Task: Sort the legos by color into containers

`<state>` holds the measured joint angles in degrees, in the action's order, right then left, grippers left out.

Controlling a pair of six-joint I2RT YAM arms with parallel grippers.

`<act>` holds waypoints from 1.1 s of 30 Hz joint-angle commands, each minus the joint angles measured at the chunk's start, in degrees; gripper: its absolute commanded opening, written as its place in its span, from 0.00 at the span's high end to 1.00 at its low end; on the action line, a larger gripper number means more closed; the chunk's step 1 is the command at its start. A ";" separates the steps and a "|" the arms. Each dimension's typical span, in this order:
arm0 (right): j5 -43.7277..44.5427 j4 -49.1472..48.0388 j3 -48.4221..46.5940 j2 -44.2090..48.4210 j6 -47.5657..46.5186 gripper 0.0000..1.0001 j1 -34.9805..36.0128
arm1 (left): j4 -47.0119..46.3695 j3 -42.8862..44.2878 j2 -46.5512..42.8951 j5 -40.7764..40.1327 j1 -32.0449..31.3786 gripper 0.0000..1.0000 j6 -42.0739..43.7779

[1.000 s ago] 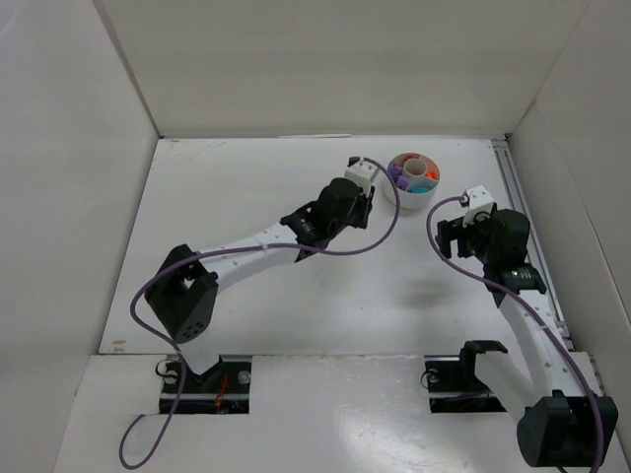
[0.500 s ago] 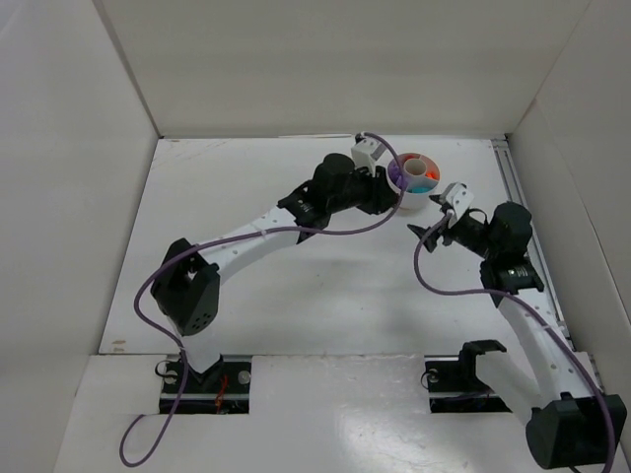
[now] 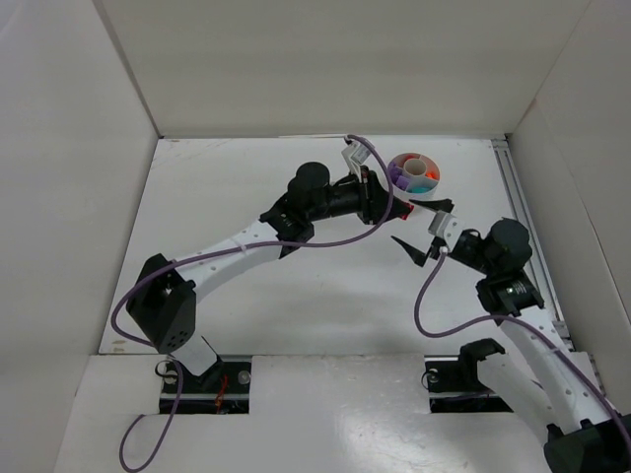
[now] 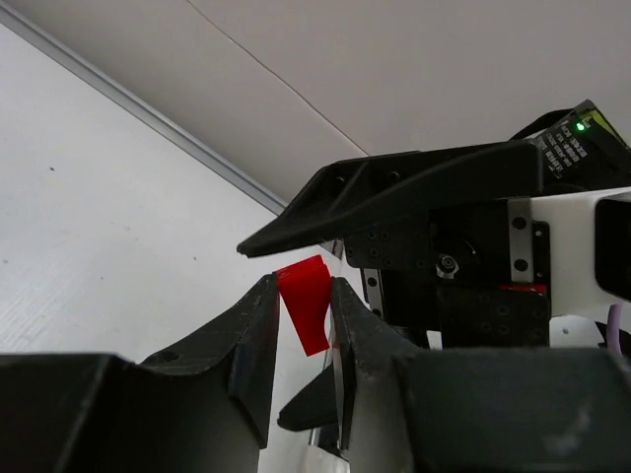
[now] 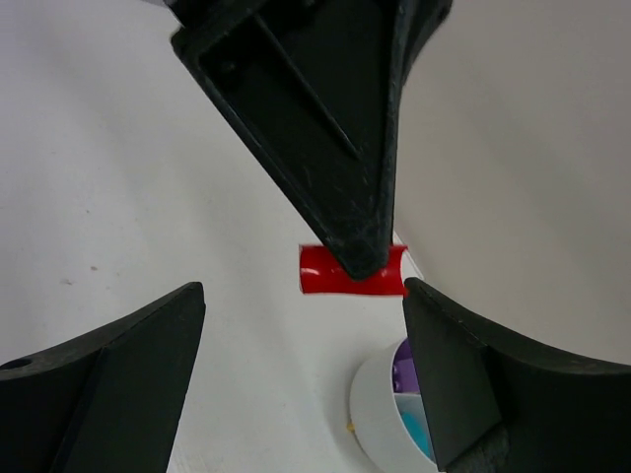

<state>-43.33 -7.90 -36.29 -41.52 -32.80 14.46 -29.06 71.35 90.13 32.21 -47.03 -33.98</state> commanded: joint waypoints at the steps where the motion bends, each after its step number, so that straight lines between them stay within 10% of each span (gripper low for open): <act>1: -1.14 -3.96 0.26 2.14 -2.62 0.14 3.03 | -6.19 -1.30 -2.15 4.62 0.18 0.96 -2.15; 12: 5.00 -3.96 1.84 7.15 -1.39 0.31 4.97 | -8.47 -3.59 -4.60 4.62 0.18 0.97 -2.15; 33: 9.05 -4.49 1.05 7.15 -2.18 0.31 10.94 | -10.76 -5.17 -5.14 6.03 0.18 0.98 -3.20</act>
<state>-35.16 -9.52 -34.65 -35.55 -35.09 24.62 -35.77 66.13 87.55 37.74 -47.03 -36.99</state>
